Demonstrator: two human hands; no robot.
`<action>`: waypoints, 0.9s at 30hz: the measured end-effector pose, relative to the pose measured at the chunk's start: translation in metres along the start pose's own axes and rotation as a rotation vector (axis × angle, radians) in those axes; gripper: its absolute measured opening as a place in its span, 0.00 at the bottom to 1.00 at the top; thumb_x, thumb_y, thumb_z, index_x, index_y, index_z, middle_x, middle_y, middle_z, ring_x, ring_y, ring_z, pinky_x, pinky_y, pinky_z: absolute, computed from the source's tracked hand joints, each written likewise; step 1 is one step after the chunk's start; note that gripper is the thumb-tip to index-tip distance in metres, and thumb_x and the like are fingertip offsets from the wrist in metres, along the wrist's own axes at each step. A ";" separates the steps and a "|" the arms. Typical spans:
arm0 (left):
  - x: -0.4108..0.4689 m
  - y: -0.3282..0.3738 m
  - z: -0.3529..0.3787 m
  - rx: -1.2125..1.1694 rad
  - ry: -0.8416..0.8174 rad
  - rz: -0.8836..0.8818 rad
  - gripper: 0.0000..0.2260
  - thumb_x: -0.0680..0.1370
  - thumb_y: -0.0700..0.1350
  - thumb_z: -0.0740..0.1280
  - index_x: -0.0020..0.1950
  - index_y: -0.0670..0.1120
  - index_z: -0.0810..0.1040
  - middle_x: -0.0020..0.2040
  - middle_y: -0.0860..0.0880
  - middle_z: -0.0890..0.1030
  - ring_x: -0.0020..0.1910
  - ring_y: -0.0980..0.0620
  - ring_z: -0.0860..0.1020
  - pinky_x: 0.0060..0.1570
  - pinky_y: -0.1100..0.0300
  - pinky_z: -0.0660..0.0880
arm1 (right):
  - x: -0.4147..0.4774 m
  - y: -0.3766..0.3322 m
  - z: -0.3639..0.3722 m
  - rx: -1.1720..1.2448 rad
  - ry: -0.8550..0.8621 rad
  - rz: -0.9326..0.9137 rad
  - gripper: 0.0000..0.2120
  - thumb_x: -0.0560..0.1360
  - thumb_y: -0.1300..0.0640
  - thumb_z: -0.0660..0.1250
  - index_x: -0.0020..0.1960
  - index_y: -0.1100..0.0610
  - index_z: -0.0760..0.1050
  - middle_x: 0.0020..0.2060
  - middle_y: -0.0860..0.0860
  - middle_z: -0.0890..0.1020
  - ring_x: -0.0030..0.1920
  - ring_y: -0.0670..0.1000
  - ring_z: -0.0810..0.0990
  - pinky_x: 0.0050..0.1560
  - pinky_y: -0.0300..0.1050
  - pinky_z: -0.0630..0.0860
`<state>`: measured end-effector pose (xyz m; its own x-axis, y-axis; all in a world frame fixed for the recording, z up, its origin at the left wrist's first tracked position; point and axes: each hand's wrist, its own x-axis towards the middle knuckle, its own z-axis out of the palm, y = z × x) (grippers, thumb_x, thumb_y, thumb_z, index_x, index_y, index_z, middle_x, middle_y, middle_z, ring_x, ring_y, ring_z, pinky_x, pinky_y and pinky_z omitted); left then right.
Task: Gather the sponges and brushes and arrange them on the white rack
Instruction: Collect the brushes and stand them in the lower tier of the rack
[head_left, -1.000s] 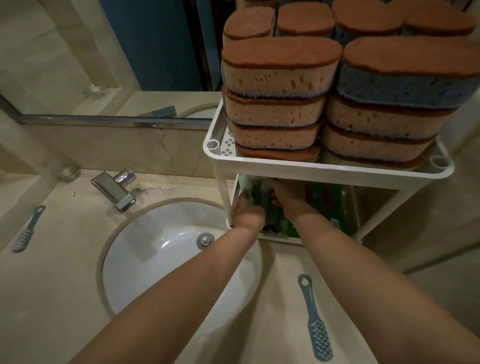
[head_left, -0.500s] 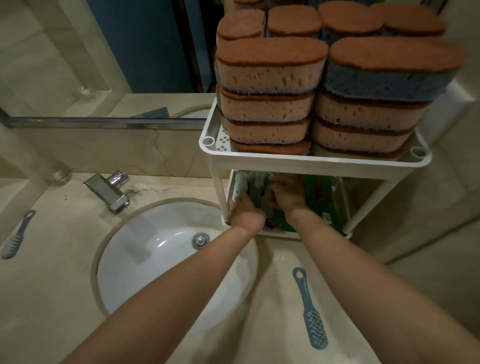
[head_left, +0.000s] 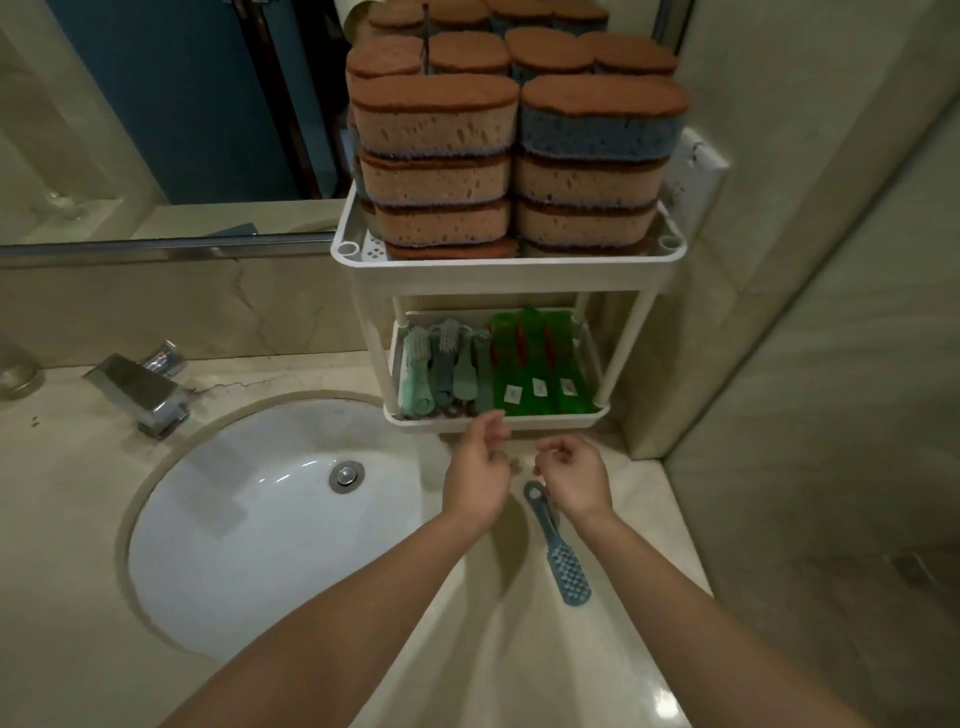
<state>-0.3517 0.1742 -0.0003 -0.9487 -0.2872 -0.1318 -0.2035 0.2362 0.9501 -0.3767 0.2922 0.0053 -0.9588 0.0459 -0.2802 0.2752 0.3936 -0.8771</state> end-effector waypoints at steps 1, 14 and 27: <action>-0.006 -0.004 0.005 0.019 -0.027 -0.014 0.20 0.77 0.31 0.59 0.62 0.54 0.70 0.53 0.55 0.77 0.56 0.54 0.76 0.57 0.61 0.73 | -0.005 0.008 -0.004 -0.057 -0.006 0.027 0.07 0.73 0.62 0.66 0.47 0.52 0.77 0.39 0.48 0.80 0.43 0.52 0.80 0.47 0.45 0.76; -0.044 -0.051 0.034 0.094 -0.371 -0.226 0.18 0.79 0.31 0.59 0.67 0.43 0.69 0.54 0.43 0.80 0.59 0.44 0.78 0.64 0.52 0.72 | -0.055 0.062 -0.013 -0.833 -0.027 0.027 0.18 0.73 0.51 0.68 0.61 0.53 0.69 0.56 0.52 0.77 0.56 0.55 0.76 0.44 0.45 0.69; -0.056 -0.039 0.003 0.290 -0.355 -0.078 0.24 0.74 0.29 0.58 0.64 0.51 0.74 0.59 0.49 0.75 0.61 0.53 0.73 0.63 0.63 0.69 | -0.065 0.060 0.005 -0.569 -0.125 0.016 0.04 0.72 0.54 0.66 0.46 0.52 0.74 0.42 0.49 0.80 0.41 0.53 0.79 0.34 0.43 0.69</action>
<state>-0.2909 0.1835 -0.0310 -0.9418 0.0091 -0.3360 -0.2884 0.4913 0.8218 -0.2977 0.3084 -0.0316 -0.9298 -0.0392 -0.3661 0.1755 0.8269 -0.5343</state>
